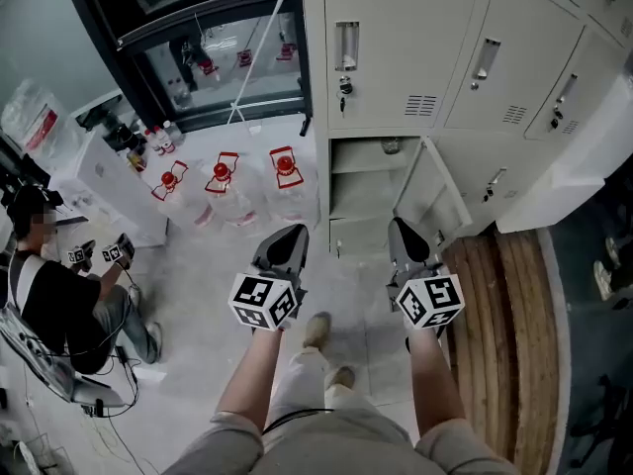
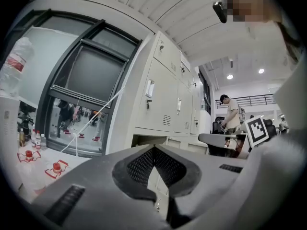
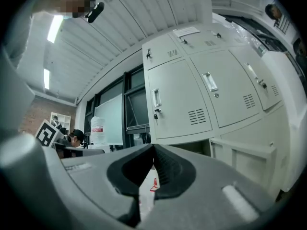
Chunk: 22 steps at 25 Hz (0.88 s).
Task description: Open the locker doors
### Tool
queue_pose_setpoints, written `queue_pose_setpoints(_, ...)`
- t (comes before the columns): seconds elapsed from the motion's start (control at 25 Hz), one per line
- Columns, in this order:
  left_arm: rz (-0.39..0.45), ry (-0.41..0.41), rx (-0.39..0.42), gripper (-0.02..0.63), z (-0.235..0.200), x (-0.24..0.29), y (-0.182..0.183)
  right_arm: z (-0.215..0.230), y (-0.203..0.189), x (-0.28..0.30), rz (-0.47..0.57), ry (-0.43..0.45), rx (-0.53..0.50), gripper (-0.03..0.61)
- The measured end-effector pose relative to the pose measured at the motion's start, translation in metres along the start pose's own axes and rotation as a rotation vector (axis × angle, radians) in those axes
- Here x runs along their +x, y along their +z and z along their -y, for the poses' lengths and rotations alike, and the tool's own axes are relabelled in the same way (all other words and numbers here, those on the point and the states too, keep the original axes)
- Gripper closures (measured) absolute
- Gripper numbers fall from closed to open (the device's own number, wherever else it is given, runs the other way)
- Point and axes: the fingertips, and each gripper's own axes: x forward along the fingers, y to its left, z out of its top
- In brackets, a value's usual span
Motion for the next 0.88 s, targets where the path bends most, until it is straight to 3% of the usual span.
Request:
queue_pose_setpoints(0.2,-0.006,-0.002,0.038,0.615,-0.016,0.015,0.023,-0.008,0.030,0.038,0.020,0.036,-0.015,0.578)
queue_pose_setpoints(0.88,0.028,-0.048,0.042,0.615,-0.074,0.106,0.115,-0.022,0.129,0.180,0.071,0.114,-0.089,0.553)
